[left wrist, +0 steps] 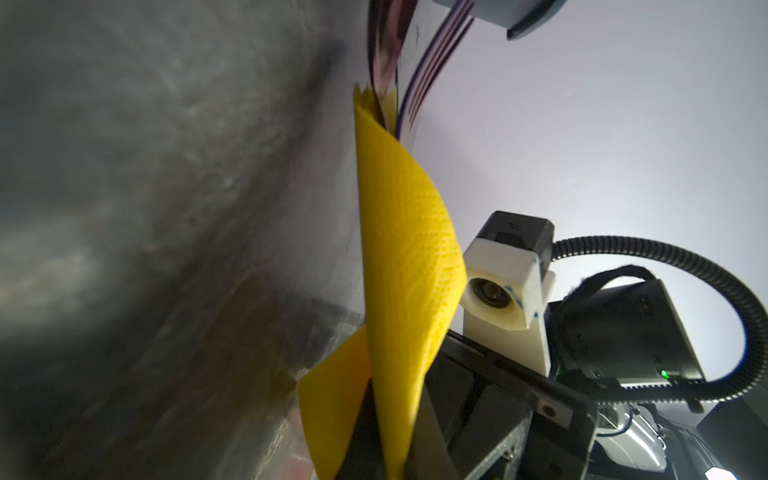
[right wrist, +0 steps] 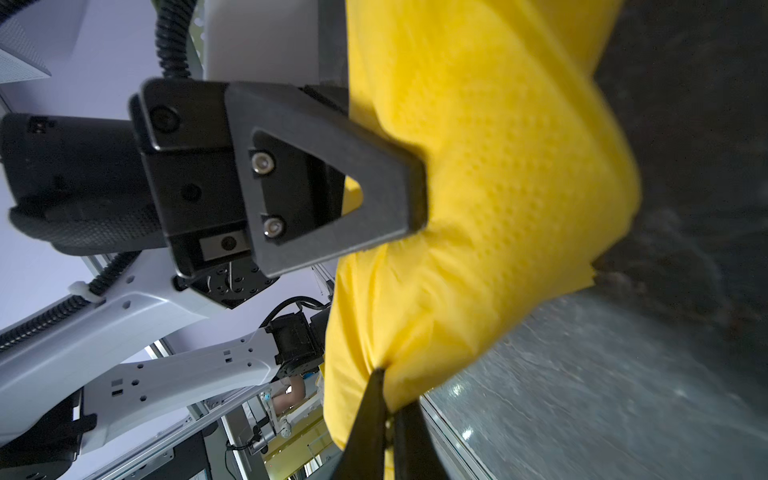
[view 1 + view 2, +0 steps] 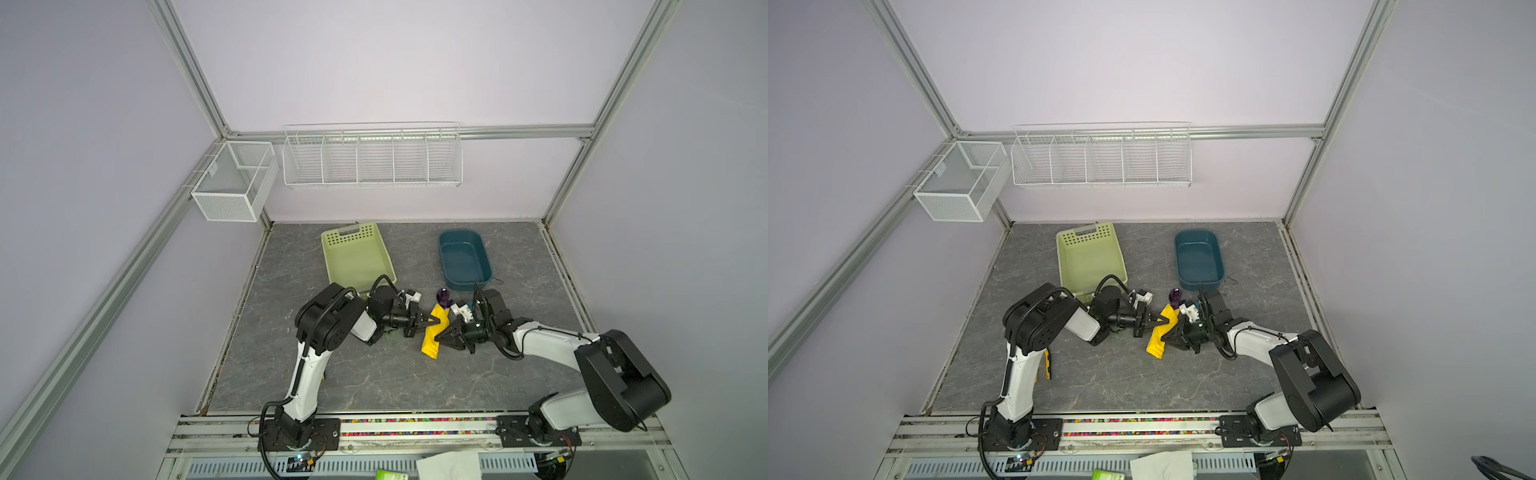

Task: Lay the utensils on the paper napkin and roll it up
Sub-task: 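Lift the wrapped bundle upright with the left gripper while the right gripper rises alongside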

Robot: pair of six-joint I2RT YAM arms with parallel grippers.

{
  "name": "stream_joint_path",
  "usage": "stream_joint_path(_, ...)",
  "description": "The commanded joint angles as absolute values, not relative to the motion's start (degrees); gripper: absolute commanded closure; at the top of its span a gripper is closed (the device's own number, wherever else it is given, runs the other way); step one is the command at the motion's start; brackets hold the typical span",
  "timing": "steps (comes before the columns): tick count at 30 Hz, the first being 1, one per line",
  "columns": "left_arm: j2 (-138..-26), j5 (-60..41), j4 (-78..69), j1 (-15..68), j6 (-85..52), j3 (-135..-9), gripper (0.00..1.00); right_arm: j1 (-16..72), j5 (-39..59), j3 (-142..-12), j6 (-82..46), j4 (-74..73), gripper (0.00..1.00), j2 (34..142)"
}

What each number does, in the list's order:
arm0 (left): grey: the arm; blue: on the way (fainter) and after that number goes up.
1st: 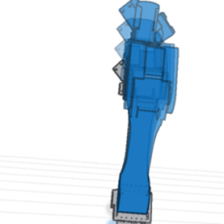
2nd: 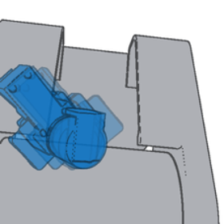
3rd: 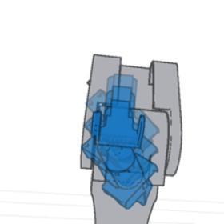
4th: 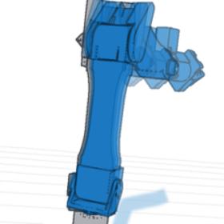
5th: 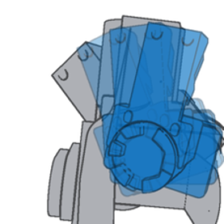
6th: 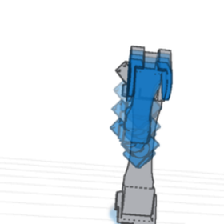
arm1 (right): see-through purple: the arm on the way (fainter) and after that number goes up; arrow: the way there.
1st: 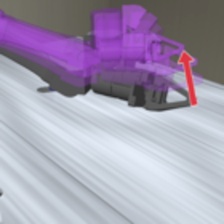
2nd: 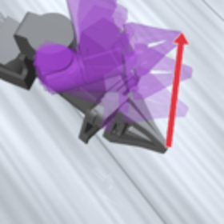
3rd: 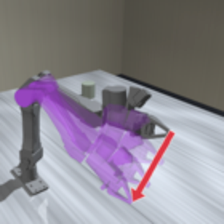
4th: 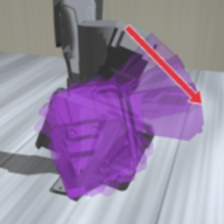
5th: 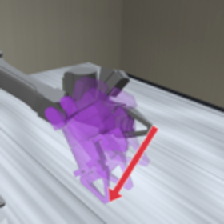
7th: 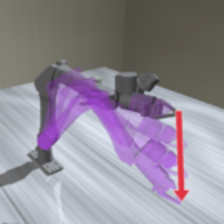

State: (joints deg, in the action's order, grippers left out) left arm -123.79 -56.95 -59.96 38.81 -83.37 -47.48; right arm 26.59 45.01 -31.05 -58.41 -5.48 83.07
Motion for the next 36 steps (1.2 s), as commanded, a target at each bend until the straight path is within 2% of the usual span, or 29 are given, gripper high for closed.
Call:
stream_joint_path(1, -117.9, -55.2, -63.9, 37.1, -81.8, -48.2, 1.00, 27.0, 44.8, -31.4, -56.5, 1.3, 0.88, 82.5)
stream_joint_path(8, -111.3, -54.2, -53.6, 35.9, -72.5, -48.6, 1.00, 27.0, 44.1, -32.7, -55.0, 4.4, 0.80, 80.4)
stream_joint_path(12, -107.1, -53.2, -46.9, 35.4, -66.3, -49.3, 1.00, 27.0, 43.8, -33.7, -53.6, 6.3, 0.71, 79.1)
stream_joint_path(16, -100.4, -50.4, -33.9, 35.0, -54.4, -51.6, 1.00, 26.9, 42.5, -34.8, -51.6, 9.8, 0.62, 76.0)
stream_joint_path(22, -89.3, -44.6, -17.7, 34.7, -38.0, -56.0, 1.00, 26.1, 38.5, -36.5, -48.3, 14.2, 0.59, 69.0)
stream_joint_path(26, -83.3, -40.9, -17.3, 34.1, -33.3, -57.2, 1.00, 25.9, 36.5, -37.2, -46.9, 13.8, 0.55, 63.7)
stream_joint_path(29, -80.2, -39.9, -18.6, 34.0, -31.6, -58.7, 1.00, 25.9, 35.7, -37.5, -46.1, 10.8, 0.49, 58.9)
stream_joint_path(36, -73.7, -38.8, -31.7, 33.9, -33.0, -58.4, 1.00, 29.0, 31.4, -37.6, -42.3, -2.0, 0.45, 48.8)
